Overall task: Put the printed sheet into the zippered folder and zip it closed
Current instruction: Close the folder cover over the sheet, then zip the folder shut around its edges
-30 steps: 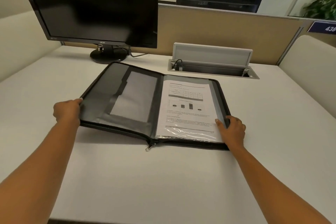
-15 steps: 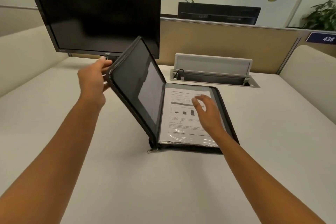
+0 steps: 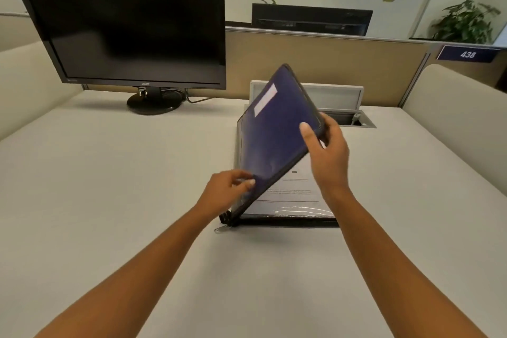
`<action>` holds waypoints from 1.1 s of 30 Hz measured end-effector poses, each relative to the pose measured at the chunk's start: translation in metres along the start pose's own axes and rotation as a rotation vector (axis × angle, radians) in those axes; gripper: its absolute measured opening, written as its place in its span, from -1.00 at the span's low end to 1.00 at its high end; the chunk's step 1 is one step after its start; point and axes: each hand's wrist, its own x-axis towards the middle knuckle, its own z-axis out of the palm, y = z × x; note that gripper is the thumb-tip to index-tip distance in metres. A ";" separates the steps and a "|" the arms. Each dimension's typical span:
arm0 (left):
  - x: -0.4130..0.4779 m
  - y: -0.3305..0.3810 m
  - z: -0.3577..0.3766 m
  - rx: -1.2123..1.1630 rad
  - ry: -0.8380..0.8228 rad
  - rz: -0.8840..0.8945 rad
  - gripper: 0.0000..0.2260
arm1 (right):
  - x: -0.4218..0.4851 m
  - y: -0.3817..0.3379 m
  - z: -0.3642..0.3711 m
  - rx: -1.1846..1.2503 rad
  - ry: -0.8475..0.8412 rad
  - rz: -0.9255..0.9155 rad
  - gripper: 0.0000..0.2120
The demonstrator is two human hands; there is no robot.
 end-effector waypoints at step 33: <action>-0.050 -0.061 -0.003 0.184 -0.070 -0.032 -0.95 | -0.082 0.098 -0.023 -0.647 -0.253 -0.061 -0.92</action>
